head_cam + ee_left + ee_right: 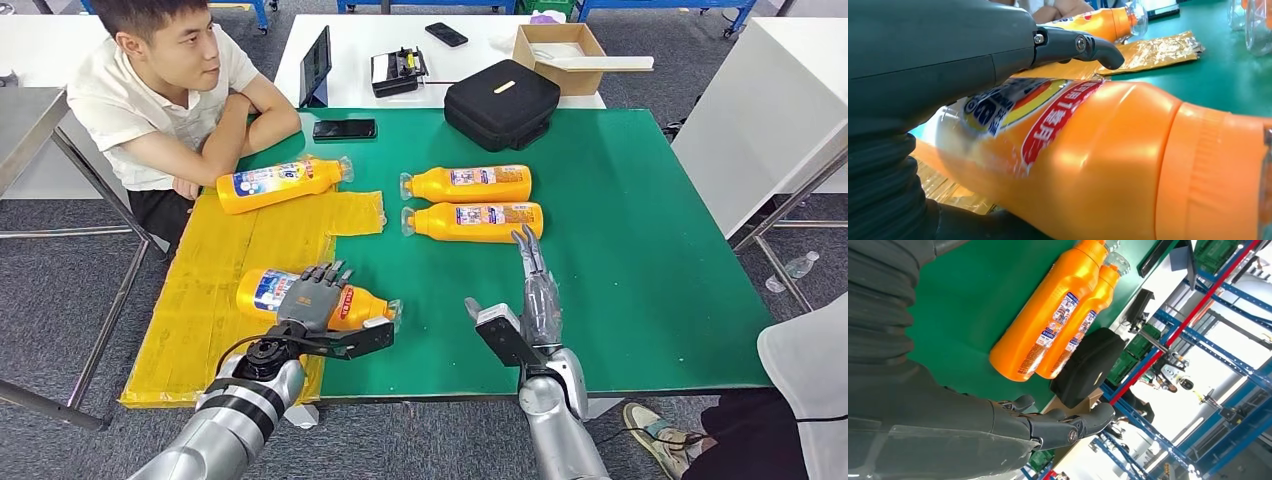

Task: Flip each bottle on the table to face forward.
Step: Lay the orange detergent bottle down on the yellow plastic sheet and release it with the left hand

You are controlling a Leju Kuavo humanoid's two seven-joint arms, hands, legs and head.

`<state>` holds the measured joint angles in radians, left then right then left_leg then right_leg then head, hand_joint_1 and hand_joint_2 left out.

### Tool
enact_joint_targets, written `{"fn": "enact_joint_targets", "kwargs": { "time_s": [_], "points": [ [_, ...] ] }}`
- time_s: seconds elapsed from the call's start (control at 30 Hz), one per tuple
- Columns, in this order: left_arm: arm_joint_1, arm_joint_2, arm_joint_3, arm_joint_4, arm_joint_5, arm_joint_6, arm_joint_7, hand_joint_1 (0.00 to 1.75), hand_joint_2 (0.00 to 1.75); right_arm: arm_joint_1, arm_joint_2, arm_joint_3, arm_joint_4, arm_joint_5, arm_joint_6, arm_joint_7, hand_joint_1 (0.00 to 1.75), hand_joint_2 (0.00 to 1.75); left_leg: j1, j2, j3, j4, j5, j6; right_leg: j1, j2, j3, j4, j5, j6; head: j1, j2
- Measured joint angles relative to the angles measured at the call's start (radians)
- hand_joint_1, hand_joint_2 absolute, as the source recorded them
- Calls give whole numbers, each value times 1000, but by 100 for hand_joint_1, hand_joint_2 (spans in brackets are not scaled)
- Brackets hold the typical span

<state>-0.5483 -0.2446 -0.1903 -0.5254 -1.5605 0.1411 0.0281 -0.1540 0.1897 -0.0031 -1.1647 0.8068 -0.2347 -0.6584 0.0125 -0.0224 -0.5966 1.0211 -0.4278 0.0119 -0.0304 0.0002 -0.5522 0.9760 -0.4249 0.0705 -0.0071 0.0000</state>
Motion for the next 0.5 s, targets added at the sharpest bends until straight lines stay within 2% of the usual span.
{"fn": "enact_joint_targets", "kwargs": {
  "time_s": [0.23, 0.5],
  "points": [
    [32, -9, -31, -58, 0, 31, -1, 0, 175, 16, -1, -1, -9, 4, -11, 1, 0, 175, 0, 0, 0, 0, 0, 0, 0, 0, -1, 0, 0, 0, 0, 0],
    [219, -10, -124, -368, 0, 1, -21, 0, 175, 113, -7, -19, -87, 12, -22, 7, 0, 175, 0, 1, -12, 0, 0, 0, 0, 0, -12, 0, 0, 1, 0, 0]
  ]
}}
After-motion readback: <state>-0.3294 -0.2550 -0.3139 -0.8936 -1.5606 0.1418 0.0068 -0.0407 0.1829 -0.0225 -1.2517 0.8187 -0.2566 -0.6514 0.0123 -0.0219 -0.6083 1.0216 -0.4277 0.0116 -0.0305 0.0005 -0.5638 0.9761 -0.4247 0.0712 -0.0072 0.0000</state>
